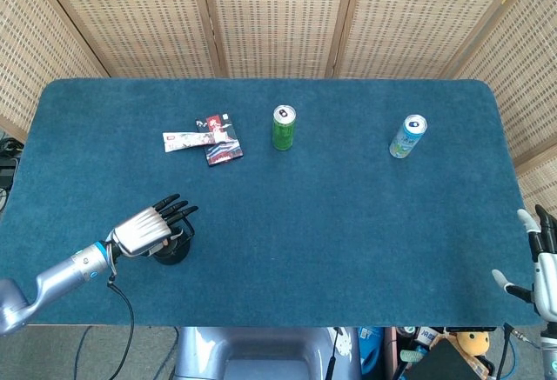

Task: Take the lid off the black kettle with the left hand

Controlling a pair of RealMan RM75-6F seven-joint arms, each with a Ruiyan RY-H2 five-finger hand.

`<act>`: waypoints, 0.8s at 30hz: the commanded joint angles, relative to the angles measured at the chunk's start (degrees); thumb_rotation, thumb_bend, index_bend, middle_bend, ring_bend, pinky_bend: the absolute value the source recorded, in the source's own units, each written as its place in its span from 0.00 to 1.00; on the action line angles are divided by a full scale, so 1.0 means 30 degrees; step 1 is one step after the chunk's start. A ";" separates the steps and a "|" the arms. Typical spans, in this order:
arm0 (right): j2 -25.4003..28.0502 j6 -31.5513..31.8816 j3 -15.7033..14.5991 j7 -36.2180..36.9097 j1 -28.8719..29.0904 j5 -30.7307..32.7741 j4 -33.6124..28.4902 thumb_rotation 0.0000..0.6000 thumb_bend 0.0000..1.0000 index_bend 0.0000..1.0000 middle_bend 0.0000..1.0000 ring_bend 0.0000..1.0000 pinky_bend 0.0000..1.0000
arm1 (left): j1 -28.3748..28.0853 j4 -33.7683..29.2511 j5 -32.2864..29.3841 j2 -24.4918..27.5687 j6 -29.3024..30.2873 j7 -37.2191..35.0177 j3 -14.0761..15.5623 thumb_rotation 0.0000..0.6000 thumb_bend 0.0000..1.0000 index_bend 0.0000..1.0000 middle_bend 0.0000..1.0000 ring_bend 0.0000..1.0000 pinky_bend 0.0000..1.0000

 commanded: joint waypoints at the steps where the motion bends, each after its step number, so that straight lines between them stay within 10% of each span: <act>1: 0.0011 0.0000 0.0002 0.0033 -0.0002 -0.0007 0.0006 1.00 0.00 0.00 0.00 0.00 0.00 | 0.0000 0.0048 -0.0093 -0.0044 0.0064 0.0046 0.0058 1.00 0.38 0.58 0.00 0.00 0.00; 24: 0.0089 0.0092 -0.0173 0.0147 -0.0066 -0.0390 -0.0121 1.00 0.00 0.00 0.00 0.00 0.00 | 0.0546 -0.2607 -0.0919 0.2381 0.2387 0.0346 -0.0195 1.00 0.41 0.64 0.00 0.00 0.00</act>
